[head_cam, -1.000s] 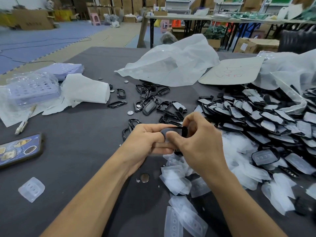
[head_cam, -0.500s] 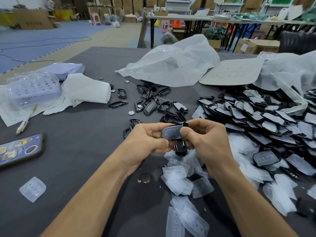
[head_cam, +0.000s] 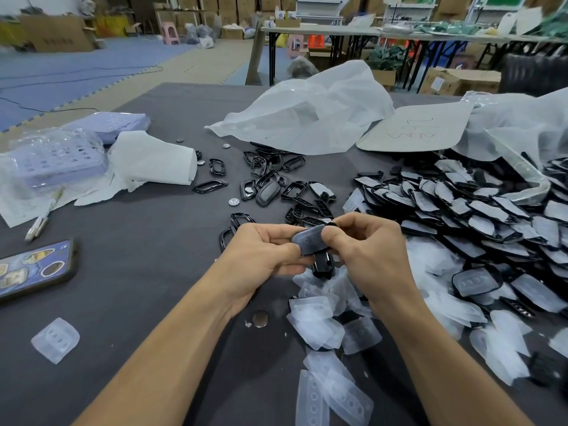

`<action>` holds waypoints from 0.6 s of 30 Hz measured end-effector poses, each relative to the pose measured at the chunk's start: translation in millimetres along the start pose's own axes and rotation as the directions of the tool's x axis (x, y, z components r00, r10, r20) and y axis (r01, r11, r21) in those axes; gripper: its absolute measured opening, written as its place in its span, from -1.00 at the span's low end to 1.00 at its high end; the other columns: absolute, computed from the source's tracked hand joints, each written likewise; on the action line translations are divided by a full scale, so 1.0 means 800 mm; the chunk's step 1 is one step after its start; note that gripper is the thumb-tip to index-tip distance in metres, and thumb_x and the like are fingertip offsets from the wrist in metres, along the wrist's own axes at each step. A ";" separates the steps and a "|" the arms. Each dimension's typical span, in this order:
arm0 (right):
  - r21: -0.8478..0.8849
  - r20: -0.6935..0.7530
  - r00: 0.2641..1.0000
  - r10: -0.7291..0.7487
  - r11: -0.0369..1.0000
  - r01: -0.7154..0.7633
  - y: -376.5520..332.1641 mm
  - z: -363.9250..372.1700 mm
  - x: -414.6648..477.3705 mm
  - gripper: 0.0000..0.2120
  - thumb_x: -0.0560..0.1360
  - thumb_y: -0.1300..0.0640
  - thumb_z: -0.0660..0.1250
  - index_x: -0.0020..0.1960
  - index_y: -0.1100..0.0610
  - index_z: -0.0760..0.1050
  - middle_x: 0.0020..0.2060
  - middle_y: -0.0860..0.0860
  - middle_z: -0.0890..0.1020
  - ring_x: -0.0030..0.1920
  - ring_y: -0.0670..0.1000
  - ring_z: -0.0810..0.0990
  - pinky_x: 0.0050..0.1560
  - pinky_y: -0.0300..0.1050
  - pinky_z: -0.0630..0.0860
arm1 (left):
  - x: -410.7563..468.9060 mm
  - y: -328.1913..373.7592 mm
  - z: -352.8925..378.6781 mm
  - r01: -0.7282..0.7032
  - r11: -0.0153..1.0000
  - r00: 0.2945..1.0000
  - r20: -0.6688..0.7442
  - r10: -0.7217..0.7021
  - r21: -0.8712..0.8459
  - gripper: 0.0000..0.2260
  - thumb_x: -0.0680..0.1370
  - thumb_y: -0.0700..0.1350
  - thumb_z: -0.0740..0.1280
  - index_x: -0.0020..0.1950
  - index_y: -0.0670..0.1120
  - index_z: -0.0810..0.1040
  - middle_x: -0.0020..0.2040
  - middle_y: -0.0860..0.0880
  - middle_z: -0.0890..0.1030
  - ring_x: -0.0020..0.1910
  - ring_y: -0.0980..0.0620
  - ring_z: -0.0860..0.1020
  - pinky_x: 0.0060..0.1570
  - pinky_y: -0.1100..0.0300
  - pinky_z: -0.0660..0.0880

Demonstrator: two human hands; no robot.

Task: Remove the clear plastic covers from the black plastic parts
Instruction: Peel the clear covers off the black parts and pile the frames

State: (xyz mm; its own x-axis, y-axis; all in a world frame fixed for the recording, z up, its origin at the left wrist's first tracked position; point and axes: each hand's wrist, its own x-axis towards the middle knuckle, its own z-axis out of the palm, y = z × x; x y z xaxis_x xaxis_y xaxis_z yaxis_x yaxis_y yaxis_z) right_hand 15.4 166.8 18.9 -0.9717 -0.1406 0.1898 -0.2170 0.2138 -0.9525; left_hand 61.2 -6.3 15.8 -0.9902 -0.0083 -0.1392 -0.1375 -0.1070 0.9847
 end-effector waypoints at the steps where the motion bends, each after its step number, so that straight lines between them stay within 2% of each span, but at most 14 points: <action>1: 0.000 0.007 1.000 0.005 1.000 -0.005 0.000 0.000 0.000 -0.87 0.48 0.18 0.50 -0.19 -0.02 0.68 -0.34 0.04 0.70 -0.36 0.02 0.61 -0.23 0.11 0.61 | 0.000 0.000 0.001 0.004 1.000 1.000 -0.007 -0.004 -0.004 -0.69 0.57 -0.44 0.32 0.15 -0.13 0.72 0.01 -0.16 0.76 0.00 -0.07 0.75 -0.07 0.22 0.67; 4: 0.004 0.028 0.999 0.019 1.000 -0.019 0.000 0.002 0.000 -0.85 0.49 0.22 0.46 -0.21 0.04 0.67 -0.38 0.06 0.66 -0.42 -0.07 0.51 -0.31 -0.02 0.51 | 0.000 0.000 0.003 0.010 1.000 1.000 -0.027 -0.011 -0.016 -0.69 0.56 -0.45 0.32 0.14 -0.14 0.72 -0.01 -0.17 0.76 -0.03 -0.06 0.75 -0.10 0.23 0.67; 9: 0.028 0.036 0.999 0.010 1.000 -0.011 0.000 0.003 -0.002 -0.88 0.50 0.18 0.46 -0.20 0.04 0.68 -0.38 0.04 0.68 -0.41 -0.07 0.54 -0.31 -0.01 0.53 | 0.000 0.000 0.004 0.012 1.000 0.999 -0.034 -0.012 -0.024 -0.69 0.55 -0.46 0.32 0.12 -0.15 0.72 -0.02 -0.16 0.77 -0.06 -0.04 0.76 -0.14 0.26 0.65; 12: -0.012 0.049 0.999 -0.006 1.000 0.007 0.001 0.005 -0.004 -0.90 0.50 0.13 0.48 -0.20 0.06 0.68 -0.34 0.06 0.69 -0.35 0.06 0.60 -0.28 0.07 0.57 | 0.000 0.000 0.005 0.019 0.999 1.000 -0.024 -0.020 -0.038 -0.68 0.55 -0.46 0.31 0.10 -0.13 0.73 -0.03 -0.17 0.77 -0.06 -0.06 0.76 -0.15 0.25 0.65; 13: -0.010 0.048 0.999 0.000 1.000 0.000 0.002 0.006 -0.004 -0.89 0.50 0.15 0.48 -0.20 0.06 0.68 -0.34 0.07 0.70 -0.35 0.05 0.60 -0.32 0.04 0.57 | 0.000 0.000 0.004 0.019 0.999 1.000 -0.019 -0.020 -0.038 -0.67 0.55 -0.46 0.31 0.11 -0.13 0.73 -0.02 -0.17 0.76 -0.04 -0.07 0.76 -0.15 0.25 0.65; 16: 0.060 0.042 0.998 0.037 0.997 -0.039 0.002 0.007 -0.002 -0.84 0.53 0.23 0.45 -0.22 0.09 0.68 -0.35 0.07 0.71 -0.39 -0.05 0.61 -0.40 -0.24 0.51 | 0.000 0.001 0.003 0.017 0.999 1.000 0.008 -0.017 -0.030 -0.61 0.53 -0.49 0.25 0.17 -0.15 0.71 0.02 -0.18 0.76 0.02 -0.09 0.75 -0.09 0.23 0.65; 18: 0.071 0.030 0.998 0.046 0.996 -0.048 0.001 0.007 -0.002 -0.82 0.53 0.25 0.44 -0.23 0.10 0.67 -0.37 0.06 0.70 -0.42 -0.08 0.58 -0.40 -0.28 0.49 | 0.000 0.002 0.003 0.024 0.999 1.000 0.019 -0.024 -0.029 -0.54 0.50 -0.52 0.18 0.20 -0.17 0.70 0.04 -0.18 0.76 0.05 -0.08 0.74 -0.06 0.22 0.66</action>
State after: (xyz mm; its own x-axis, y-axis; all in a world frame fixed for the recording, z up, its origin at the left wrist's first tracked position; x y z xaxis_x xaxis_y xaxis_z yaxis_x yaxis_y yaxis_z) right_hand 17.0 162.0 16.6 -0.9775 -0.1592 0.1385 -0.1627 0.1509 -0.9751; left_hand 60.6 -4.0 17.5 -0.9870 0.0136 -0.1602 -0.1606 -0.1357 0.9776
